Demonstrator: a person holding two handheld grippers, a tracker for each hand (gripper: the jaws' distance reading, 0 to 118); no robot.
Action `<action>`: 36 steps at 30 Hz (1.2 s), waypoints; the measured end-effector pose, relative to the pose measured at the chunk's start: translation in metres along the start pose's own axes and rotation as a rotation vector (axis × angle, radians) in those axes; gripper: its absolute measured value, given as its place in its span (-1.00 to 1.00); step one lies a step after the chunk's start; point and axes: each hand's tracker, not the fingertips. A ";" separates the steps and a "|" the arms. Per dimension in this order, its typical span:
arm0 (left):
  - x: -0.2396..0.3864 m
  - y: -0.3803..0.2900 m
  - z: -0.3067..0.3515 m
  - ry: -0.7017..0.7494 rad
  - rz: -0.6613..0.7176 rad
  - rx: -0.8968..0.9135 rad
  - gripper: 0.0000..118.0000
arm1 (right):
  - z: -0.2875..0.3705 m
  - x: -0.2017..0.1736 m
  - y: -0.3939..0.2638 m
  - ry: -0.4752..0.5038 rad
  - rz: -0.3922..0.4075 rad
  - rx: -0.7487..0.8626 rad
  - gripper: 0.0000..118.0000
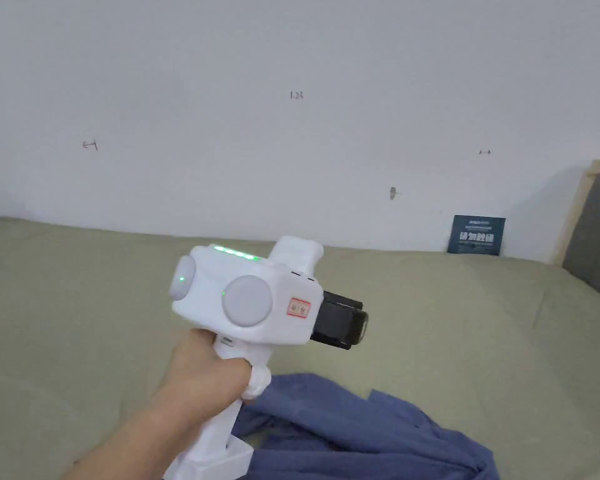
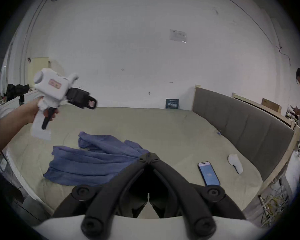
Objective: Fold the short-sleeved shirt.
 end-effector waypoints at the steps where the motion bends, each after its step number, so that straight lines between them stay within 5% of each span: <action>1: -0.011 -0.011 0.018 0.026 0.031 0.029 0.77 | -0.004 -0.004 0.003 0.017 0.002 -0.001 -1.00; 3: -0.032 -0.037 0.055 0.100 0.113 0.098 0.41 | -0.011 -0.011 0.005 0.045 0.008 0.011 -1.00; 5: -0.048 -0.065 0.090 0.242 0.204 0.169 0.31 | -0.018 -0.017 0.008 0.074 0.010 0.022 -1.00; 7: -0.059 -0.091 0.114 0.397 0.261 0.218 -0.89 | -0.024 -0.023 0.010 0.102 0.014 0.033 -1.00; 8: -0.064 -0.104 0.127 0.450 0.290 0.232 -0.99 | -0.027 -0.026 0.011 0.110 0.015 0.035 -1.00; 16: -0.086 -0.176 0.166 0.473 0.371 0.153 -0.99 | -0.047 -0.041 -0.004 0.159 0.040 -0.001 -1.00; 23: -0.125 -0.169 0.136 0.440 0.357 0.057 -0.99 | -0.050 -0.043 -0.006 0.150 0.065 -0.021 -1.00; 25: -0.145 -0.160 0.115 0.415 0.330 -0.020 -0.79 | -0.052 -0.040 -0.006 0.140 0.069 -0.026 -1.00; 26: -0.156 -0.157 0.101 0.420 0.316 -0.054 -0.35 | -0.053 -0.039 -0.007 0.136 0.069 -0.028 -1.00; 27: -0.164 -0.154 0.088 0.424 0.310 -0.110 0.42 | -0.055 -0.038 -0.007 0.133 0.069 -0.031 -1.00; 28: -0.173 -0.154 0.073 0.446 0.288 -0.148 0.79 | -0.057 -0.037 -0.008 0.127 0.070 -0.038 -1.00; 31: -0.192 -0.166 0.034 0.434 0.196 -0.233 0.86 | -0.063 -0.036 -0.013 0.114 0.077 -0.056 -1.00; 36: -0.216 -0.189 -0.011 0.364 0.320 -0.389 0.86 | -0.082 -0.037 -0.021 0.106 0.087 -0.103 -1.00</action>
